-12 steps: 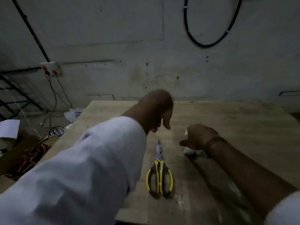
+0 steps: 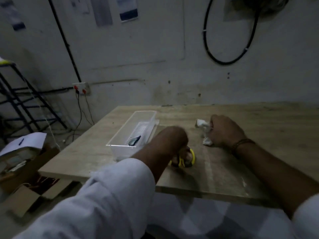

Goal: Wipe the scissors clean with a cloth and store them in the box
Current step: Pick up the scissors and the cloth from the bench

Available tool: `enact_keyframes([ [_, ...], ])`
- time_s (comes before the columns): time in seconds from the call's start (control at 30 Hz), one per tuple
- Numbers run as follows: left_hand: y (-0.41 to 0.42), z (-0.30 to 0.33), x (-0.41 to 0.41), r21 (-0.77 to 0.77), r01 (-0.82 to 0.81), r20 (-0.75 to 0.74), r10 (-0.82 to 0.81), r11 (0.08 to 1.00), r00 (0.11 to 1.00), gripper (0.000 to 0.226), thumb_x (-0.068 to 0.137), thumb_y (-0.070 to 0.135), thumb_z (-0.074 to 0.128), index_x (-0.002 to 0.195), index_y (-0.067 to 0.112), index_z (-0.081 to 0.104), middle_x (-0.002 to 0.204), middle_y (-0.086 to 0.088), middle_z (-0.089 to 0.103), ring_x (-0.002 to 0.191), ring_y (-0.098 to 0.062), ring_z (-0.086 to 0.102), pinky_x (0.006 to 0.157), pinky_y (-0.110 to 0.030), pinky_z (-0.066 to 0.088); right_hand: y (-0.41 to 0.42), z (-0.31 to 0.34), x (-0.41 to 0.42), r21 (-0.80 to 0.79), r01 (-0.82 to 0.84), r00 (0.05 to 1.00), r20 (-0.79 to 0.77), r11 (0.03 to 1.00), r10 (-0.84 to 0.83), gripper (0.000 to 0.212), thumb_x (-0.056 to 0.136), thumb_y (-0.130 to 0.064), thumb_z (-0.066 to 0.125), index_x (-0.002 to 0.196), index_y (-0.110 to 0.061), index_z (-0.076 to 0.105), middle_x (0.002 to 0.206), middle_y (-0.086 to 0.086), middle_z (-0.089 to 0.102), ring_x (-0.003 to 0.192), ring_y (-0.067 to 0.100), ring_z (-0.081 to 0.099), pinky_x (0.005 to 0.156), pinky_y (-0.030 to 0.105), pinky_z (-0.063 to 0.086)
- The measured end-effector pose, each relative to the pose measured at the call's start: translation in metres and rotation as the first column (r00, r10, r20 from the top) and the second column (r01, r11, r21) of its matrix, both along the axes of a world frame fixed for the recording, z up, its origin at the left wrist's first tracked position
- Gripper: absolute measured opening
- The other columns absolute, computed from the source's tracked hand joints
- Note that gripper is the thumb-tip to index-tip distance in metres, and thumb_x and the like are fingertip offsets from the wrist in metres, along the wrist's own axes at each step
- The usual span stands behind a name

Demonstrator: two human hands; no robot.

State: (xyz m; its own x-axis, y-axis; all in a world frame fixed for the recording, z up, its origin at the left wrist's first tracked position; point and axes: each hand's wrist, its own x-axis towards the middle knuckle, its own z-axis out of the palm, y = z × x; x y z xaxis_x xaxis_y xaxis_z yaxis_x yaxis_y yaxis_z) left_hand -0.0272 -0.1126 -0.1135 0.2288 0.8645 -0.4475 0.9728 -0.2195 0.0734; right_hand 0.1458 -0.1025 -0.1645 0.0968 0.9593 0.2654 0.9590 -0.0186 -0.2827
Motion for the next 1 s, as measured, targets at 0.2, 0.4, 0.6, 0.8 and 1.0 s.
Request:
enact_keyframes([
  [0.2, 0.005, -0.011, -0.006, -0.265, -0.22, 0.132, 0.261, 0.939, 0.956, 0.031, 0.108, 0.041, 0.05, 0.11, 0.013, 0.064, 0.124, -0.021, 0.06, 0.093, -0.023, 0.058, 0.084, -0.029, 0.049, -0.022, 0.004, 0.002, 0.033, -0.013, 0.99, -0.142, 0.999, 0.018, 0.055, 0.071, -0.038, 0.086, 0.1, -0.012, 0.047, 0.102, 0.022, 0.069, 0.094, 0.04, 0.066, 0.069, 0.036, 0.046],
  [0.4, 0.044, -0.035, -0.012, -0.437, -0.362, 0.373, 0.532, 0.823, 0.76, 0.02, 0.103, 0.026, 0.065, 0.104, 0.007, 0.058, 0.106, -0.01, 0.059, 0.1, -0.02, 0.065, 0.052, -0.027, 0.06, -0.011, 0.023, 0.011, 0.085, 0.092, 0.927, -0.372, 0.992, -0.054, 0.03, 0.085, -0.021, 0.069, 0.099, -0.011, 0.044, 0.102, 0.019, 0.063, 0.085, 0.032, 0.052, 0.072, 0.033, 0.037],
  [0.6, 0.074, -0.029, -0.006, -0.394, -0.31, 0.749, 0.498, 0.865, 0.437, 0.031, 0.106, 0.01, 0.057, 0.076, 0.009, 0.06, 0.077, -0.008, 0.059, 0.066, -0.016, 0.057, 0.052, -0.026, 0.057, 0.03, 0.03, 0.029, 0.083, 0.189, 0.825, -0.553, 0.978, -0.112, 0.025, 0.09, -0.016, 0.064, 0.106, -0.008, 0.047, 0.115, 0.018, 0.061, 0.096, 0.029, 0.054, 0.078, 0.033, 0.041],
  [0.8, 0.129, -0.046, 0.011, -0.352, -0.225, 0.923, 0.377, 0.909, 0.081, 0.004, 0.096, 0.006, 0.073, 0.092, 0.006, 0.073, 0.078, -0.011, 0.066, 0.063, -0.016, 0.064, 0.064, -0.034, 0.061, 0.069, 0.032, 0.041, -0.002, 0.053, 0.556, -0.831, 0.999, -0.031, 0.018, 0.097, -0.006, 0.058, 0.114, -0.012, 0.056, 0.101, 0.018, 0.069, 0.077, 0.033, 0.07, 0.061, 0.043, 0.063],
  [1.0, 0.153, -0.073, 0.016, -0.276, -0.087, 0.961, 0.272, 0.957, -0.058, 0.009, 0.096, 0.004, 0.071, 0.094, -0.005, 0.071, 0.073, -0.011, 0.066, 0.065, -0.021, 0.062, 0.062, -0.034, 0.055, 0.095, 0.001, 0.04, -0.072, 0.071, 0.097, -0.992, 0.995, -0.079, 0.033, 0.1, -0.014, 0.042, 0.099, -0.006, 0.074, 0.081, 0.012, 0.07, 0.067, 0.024, 0.058, 0.063, 0.035, 0.052],
])
